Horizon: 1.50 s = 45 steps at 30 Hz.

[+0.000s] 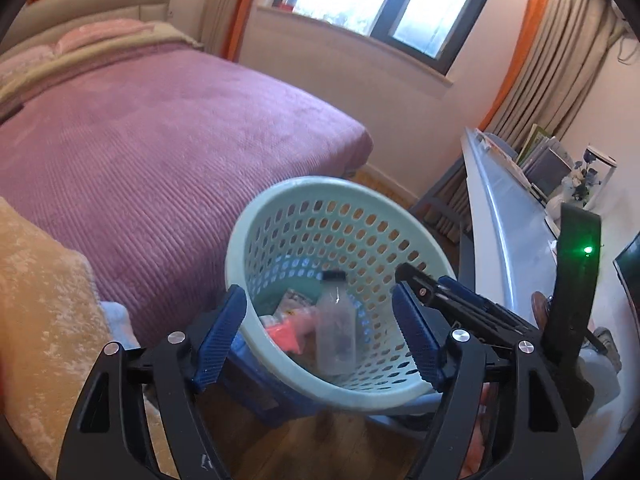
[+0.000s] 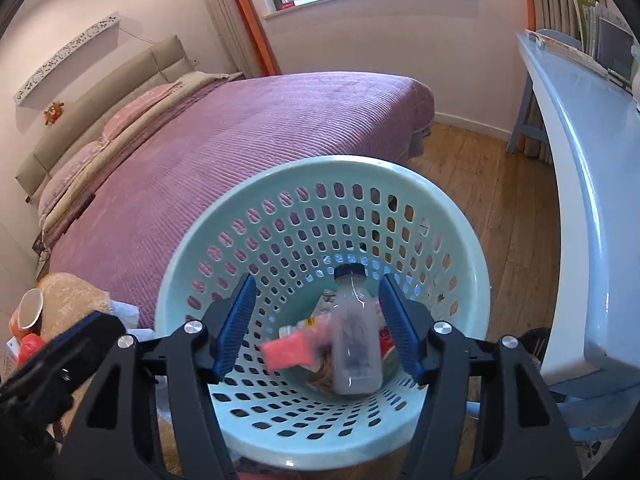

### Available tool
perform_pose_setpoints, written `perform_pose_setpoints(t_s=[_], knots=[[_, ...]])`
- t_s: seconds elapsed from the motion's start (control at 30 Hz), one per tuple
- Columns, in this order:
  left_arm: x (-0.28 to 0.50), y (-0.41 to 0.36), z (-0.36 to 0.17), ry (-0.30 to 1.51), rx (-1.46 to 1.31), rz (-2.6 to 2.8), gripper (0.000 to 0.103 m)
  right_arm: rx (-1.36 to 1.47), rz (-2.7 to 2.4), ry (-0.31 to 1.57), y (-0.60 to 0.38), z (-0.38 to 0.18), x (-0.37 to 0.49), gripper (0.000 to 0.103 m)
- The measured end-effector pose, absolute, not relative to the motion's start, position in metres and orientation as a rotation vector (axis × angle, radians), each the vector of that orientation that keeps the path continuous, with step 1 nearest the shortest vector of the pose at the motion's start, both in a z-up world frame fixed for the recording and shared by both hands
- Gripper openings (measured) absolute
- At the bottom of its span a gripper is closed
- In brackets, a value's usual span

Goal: Collect trash
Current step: 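Carry both items over the blue basket and open both grippers to drop them, then grasp the red plastic bag with the right gripper while the left grasps the teal packet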

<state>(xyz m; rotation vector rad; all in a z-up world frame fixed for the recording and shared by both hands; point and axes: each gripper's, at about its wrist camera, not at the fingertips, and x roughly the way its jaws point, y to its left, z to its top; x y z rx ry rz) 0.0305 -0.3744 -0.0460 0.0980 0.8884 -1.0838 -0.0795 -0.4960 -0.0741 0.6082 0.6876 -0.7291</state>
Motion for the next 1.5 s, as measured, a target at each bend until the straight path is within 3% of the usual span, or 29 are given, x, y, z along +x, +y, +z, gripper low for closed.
perform_pose_setpoints(t_s=[0.3,0.73,0.93,1.07,1.17,1.5], knots=[[0.010,-0.308,0.008,0.753,0.027,-1.050,0.072,0.509,-0.624,0.605,-0.442,-0.026,-0.079,0.060],[0.001,-0.103,0.047,0.615,-0.028,-0.658,0.073,0.288,-0.218,0.585,-0.285,0.014,-0.025,0.060],[-0.007,-0.016,0.036,0.619,0.002,-0.469,0.077,0.220,-0.047,0.618,-0.225,0.002,0.010,0.060],[-0.012,0.026,0.012,0.674,-0.005,-0.379,0.082,0.189,-0.001,0.666,-0.203,-0.014,0.033,0.068],[-0.014,0.041,-0.009,0.740,-0.011,-0.341,0.082,0.192,0.018,0.685,-0.194,-0.024,0.049,0.076],[-0.014,0.045,-0.049,0.841,-0.033,-0.348,0.080,0.200,-0.005,0.743,-0.198,-0.042,0.097,0.076]])
